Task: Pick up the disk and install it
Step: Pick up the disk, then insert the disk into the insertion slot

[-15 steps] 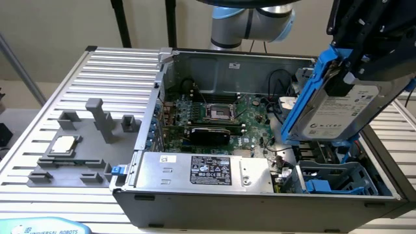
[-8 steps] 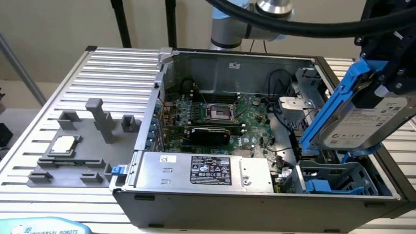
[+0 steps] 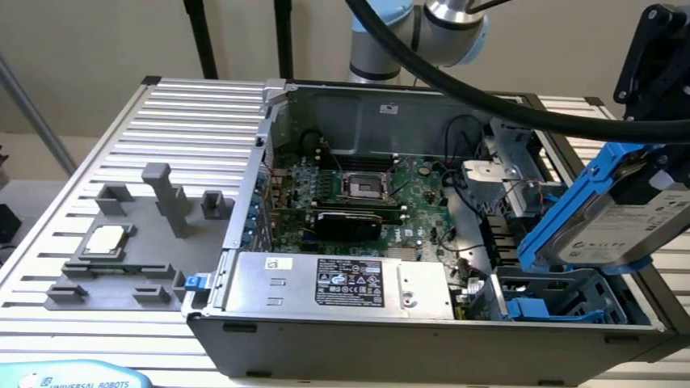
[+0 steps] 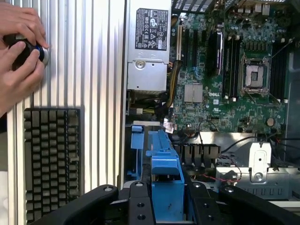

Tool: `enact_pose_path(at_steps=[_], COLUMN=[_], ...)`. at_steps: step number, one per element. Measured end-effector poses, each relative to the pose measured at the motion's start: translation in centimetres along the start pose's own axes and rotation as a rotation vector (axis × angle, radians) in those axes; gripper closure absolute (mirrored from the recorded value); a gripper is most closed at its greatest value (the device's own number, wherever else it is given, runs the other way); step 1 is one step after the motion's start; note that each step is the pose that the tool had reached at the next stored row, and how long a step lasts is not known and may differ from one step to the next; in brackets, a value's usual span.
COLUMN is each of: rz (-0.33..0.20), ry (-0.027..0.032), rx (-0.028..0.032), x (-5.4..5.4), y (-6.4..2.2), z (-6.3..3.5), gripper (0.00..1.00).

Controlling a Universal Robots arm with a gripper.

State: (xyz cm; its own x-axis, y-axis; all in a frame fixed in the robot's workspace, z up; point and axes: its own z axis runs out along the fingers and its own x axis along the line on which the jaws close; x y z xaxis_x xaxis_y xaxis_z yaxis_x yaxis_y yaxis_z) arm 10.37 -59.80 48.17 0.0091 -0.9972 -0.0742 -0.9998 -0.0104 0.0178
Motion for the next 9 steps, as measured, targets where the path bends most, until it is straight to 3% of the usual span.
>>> enact_pose_path(at_steps=[9], rz=[0.0], ry=[0.0], rx=[0.0], x=[0.0], y=[-0.03], z=[0.01], gripper=[0.67])
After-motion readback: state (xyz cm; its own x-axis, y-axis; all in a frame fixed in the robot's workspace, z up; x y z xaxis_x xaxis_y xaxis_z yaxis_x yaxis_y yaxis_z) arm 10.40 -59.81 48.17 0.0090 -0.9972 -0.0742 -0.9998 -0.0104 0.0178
